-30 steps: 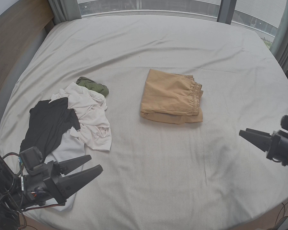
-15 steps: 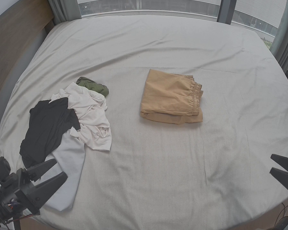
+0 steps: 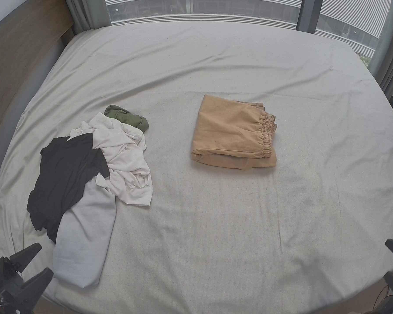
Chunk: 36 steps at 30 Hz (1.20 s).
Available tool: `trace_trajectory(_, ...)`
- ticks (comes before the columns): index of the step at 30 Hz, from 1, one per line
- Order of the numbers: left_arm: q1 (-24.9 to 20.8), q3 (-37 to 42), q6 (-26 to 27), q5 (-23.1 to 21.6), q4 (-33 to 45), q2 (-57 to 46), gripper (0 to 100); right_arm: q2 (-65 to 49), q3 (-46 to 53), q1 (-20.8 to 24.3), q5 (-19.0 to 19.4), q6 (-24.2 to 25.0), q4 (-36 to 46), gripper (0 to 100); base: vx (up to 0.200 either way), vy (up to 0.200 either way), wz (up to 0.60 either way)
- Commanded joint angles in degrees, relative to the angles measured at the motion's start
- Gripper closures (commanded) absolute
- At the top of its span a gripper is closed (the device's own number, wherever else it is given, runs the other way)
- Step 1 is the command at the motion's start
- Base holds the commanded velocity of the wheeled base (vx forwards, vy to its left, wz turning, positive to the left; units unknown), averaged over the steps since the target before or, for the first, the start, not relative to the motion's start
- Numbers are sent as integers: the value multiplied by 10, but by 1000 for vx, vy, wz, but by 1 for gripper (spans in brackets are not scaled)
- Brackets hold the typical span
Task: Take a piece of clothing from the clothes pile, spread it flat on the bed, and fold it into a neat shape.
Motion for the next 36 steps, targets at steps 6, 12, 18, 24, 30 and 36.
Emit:
trace_trajectory(6,113,10,111,-21,175,-203,0,-96,77,5,-30,-39,8,0,0,0,0)
trace_trajectory(12,163,10,165,66,226,-202,0,-97,77,5,-248,-184,76,0,0,0,0)
trace_trajectory(18,234,10,212,106,238,-232,0,-95,77,0,-311,-179,91,0,0,0,0)
trace_trajectory(24,230,9,219,109,252,-241,0,-93,77,-21,-312,-177,91,0,0,0,0)
trace_trajectory(30,231,10,223,108,251,-238,0,-96,77,-80,-312,-186,92,0,0,0,0)
trace_trajectory(36,229,10,226,107,259,-241,0,-149,77,-117,-284,-206,107,0,0,0,0)
